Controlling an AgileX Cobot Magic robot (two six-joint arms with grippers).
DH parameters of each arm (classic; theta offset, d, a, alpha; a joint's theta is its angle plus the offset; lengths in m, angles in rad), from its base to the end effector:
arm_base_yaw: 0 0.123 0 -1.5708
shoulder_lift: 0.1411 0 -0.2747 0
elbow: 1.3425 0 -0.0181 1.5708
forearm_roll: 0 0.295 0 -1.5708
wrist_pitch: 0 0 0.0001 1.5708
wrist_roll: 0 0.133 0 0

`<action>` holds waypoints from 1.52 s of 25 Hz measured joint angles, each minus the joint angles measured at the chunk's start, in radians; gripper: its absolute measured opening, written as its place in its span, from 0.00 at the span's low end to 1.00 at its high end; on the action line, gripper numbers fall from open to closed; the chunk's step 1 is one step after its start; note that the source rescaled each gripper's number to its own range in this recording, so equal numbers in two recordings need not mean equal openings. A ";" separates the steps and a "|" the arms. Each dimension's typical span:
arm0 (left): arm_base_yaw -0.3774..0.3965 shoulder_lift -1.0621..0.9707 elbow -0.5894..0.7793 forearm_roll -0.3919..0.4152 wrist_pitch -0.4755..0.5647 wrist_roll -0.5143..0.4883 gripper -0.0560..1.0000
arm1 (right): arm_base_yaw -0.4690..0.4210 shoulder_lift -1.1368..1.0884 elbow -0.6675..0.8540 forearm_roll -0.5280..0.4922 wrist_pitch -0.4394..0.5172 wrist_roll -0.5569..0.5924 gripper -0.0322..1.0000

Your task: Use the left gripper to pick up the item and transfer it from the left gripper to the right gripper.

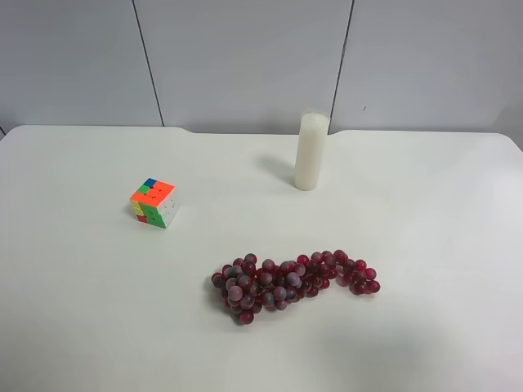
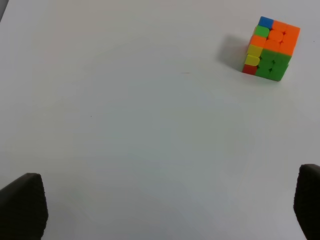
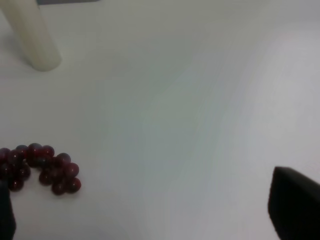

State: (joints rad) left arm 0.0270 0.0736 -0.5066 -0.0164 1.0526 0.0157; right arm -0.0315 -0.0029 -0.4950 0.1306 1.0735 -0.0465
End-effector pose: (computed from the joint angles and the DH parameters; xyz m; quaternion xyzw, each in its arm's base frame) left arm 0.0931 0.0006 0.2763 -0.0049 0.8682 0.0024 0.4962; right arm 0.0811 0.0127 0.2772 -0.0093 0.8552 0.0451 0.5162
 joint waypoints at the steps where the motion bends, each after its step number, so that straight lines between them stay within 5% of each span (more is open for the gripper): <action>1: 0.000 0.000 0.000 0.000 0.000 0.000 1.00 | 0.000 0.000 0.000 0.000 0.000 0.000 1.00; 34: 0.000 0.002 0.000 0.000 0.000 0.001 1.00 | 0.000 0.000 0.000 0.000 0.000 0.000 1.00; 38: 0.000 0.081 -0.039 0.000 0.059 0.001 1.00 | 0.000 0.000 0.000 0.000 0.000 0.000 1.00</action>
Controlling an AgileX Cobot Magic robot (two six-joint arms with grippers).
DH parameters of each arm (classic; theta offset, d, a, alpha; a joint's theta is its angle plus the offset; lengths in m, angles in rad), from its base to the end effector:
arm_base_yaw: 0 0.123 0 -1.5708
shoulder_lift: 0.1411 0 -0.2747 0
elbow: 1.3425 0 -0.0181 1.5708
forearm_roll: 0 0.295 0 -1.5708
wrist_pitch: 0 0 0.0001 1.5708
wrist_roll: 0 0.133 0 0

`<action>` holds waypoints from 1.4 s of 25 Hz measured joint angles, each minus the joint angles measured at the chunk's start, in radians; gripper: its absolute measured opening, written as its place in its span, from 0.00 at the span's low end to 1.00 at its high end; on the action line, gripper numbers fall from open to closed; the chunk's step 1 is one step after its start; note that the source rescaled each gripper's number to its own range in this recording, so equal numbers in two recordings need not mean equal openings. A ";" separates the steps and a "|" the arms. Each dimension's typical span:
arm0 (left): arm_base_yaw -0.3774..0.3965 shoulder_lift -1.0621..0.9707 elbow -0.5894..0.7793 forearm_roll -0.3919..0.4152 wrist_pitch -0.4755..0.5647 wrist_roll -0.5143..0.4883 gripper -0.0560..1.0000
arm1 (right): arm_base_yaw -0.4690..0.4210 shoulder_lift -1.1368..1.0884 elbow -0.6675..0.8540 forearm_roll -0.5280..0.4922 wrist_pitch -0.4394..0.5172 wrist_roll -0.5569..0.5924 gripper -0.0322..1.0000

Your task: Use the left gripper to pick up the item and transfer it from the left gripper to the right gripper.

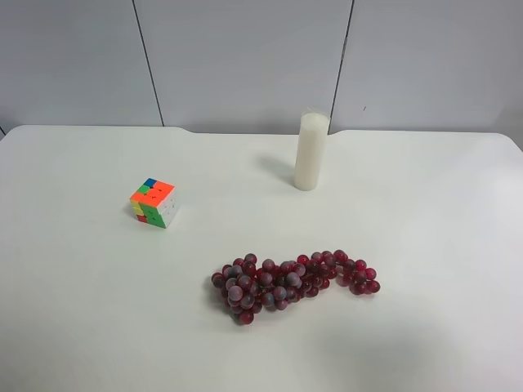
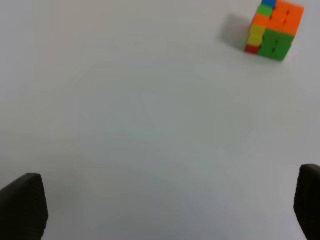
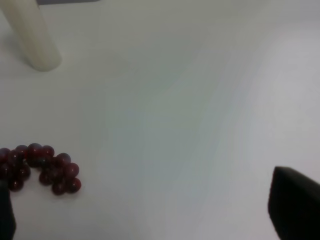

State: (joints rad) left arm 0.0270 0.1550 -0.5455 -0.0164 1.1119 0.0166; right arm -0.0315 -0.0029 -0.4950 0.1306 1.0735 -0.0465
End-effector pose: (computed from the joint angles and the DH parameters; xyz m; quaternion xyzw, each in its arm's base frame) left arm 0.0980 0.0007 0.2760 -0.0046 0.8923 0.0016 0.4514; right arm 0.0811 0.0127 0.2772 -0.0093 0.8552 0.0451 0.5162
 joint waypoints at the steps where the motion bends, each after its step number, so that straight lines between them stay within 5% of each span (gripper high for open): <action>1: 0.000 0.027 -0.022 0.000 0.016 0.003 1.00 | 0.000 0.000 0.000 0.000 -0.001 0.000 1.00; 9: -0.049 0.318 -0.181 0.010 0.035 0.040 1.00 | 0.000 0.000 0.000 0.000 -0.001 0.000 1.00; 23: -0.365 0.941 -0.406 0.201 0.016 -0.094 1.00 | 0.000 0.000 0.000 0.000 -0.001 0.000 1.00; 29: -0.374 1.196 -0.455 0.092 -0.081 -0.086 1.00 | 0.000 0.000 0.000 0.000 -0.001 0.000 1.00; 35: -0.377 1.342 -0.473 -0.031 -0.225 0.028 1.00 | 0.000 0.000 0.000 0.000 -0.001 0.000 1.00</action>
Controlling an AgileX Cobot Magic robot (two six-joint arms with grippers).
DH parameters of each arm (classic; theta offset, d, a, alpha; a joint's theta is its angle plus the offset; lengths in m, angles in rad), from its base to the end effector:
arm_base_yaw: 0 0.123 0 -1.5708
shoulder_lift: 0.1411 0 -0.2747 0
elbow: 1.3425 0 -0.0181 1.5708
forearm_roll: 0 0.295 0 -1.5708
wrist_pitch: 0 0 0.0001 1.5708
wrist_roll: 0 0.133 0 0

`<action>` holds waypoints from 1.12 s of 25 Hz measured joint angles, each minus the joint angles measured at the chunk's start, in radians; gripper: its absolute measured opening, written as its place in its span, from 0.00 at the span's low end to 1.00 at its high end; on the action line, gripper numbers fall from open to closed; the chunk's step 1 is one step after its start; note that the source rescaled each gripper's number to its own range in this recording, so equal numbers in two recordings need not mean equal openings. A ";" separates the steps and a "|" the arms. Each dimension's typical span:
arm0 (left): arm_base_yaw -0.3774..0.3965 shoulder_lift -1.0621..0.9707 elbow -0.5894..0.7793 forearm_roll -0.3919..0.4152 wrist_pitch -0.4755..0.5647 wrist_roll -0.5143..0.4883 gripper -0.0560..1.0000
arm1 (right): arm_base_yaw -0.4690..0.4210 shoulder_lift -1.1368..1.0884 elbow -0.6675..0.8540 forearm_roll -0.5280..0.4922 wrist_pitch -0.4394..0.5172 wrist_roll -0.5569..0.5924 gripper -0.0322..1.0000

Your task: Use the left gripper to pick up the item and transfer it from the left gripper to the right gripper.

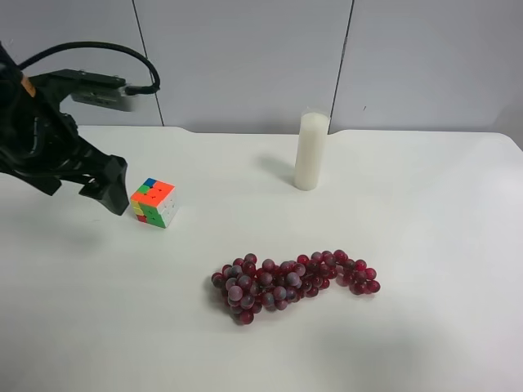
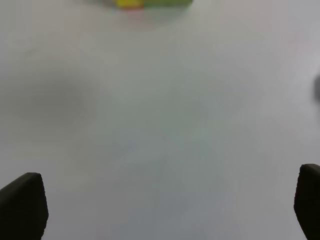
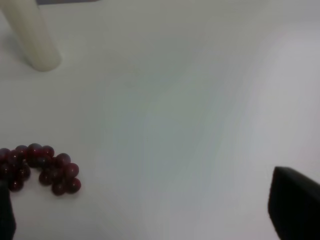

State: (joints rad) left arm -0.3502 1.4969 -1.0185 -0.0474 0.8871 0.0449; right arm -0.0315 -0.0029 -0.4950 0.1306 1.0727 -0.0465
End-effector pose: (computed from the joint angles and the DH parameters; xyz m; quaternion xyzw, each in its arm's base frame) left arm 0.3143 -0.1200 0.1741 0.1822 0.9722 -0.0423 0.1409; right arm 0.0812 0.0127 0.2773 -0.0093 0.8550 0.0451 0.5166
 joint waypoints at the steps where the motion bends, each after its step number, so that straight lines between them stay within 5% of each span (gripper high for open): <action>1: 0.000 0.015 0.000 -0.009 -0.029 0.013 1.00 | 0.000 0.000 0.000 0.000 0.000 0.000 1.00; 28: 0.000 0.294 0.000 -0.049 -0.528 0.081 1.00 | 0.000 0.000 0.000 0.000 0.000 0.000 1.00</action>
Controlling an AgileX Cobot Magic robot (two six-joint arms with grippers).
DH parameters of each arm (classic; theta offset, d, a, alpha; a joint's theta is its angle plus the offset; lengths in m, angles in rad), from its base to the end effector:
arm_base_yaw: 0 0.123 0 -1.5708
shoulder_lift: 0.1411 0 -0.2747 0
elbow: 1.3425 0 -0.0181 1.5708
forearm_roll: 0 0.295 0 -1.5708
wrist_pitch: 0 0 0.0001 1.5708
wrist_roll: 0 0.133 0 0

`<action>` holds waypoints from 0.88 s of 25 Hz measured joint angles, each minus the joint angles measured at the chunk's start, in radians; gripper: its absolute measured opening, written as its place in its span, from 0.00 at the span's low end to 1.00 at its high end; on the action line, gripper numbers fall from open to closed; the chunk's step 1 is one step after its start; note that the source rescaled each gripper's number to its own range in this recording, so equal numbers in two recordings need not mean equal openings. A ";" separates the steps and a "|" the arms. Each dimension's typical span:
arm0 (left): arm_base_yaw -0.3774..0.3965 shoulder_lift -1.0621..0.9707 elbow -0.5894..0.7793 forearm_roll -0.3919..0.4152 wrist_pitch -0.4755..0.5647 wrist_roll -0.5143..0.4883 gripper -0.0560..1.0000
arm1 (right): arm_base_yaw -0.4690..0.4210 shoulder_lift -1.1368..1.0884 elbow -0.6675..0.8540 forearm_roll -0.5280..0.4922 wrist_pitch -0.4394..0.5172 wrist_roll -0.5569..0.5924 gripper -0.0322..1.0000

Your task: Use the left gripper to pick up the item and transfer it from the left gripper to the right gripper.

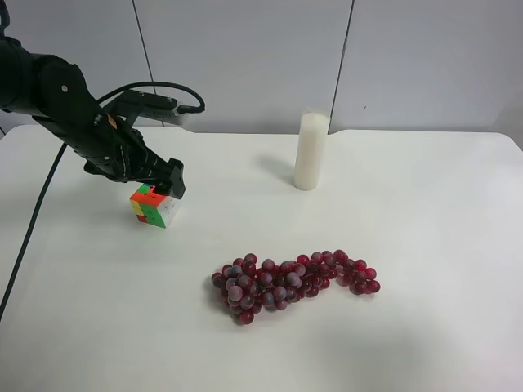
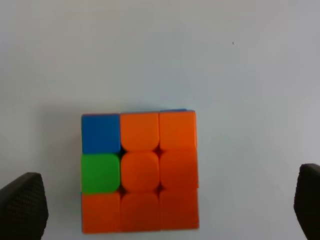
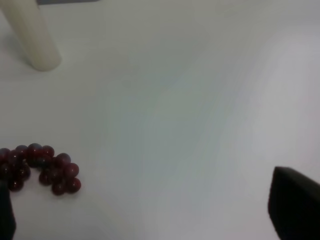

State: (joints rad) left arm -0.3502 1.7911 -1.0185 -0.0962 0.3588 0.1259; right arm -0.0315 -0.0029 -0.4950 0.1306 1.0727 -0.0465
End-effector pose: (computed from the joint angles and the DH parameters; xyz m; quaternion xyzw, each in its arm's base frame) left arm 0.3778 -0.1428 0.0924 0.1894 0.9464 -0.0569 0.2552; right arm 0.0812 0.0127 0.2773 -0.0093 0.8550 0.0451 0.5166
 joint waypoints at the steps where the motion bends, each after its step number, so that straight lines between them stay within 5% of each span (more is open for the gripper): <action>1: 0.000 0.011 -0.001 0.001 -0.012 0.000 1.00 | 0.000 0.000 0.000 0.000 0.000 0.000 1.00; 19: 0.000 0.154 -0.001 0.027 -0.100 0.019 1.00 | 0.000 0.000 0.000 0.000 0.000 0.000 1.00; 22: 0.000 0.156 -0.001 0.027 -0.104 0.027 0.93 | 0.000 0.000 0.000 0.000 0.000 0.000 1.00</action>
State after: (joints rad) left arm -0.3502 1.9473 -1.0192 -0.0689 0.2543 0.1529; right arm -0.0315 -0.0029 -0.4950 0.1306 1.0725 -0.0465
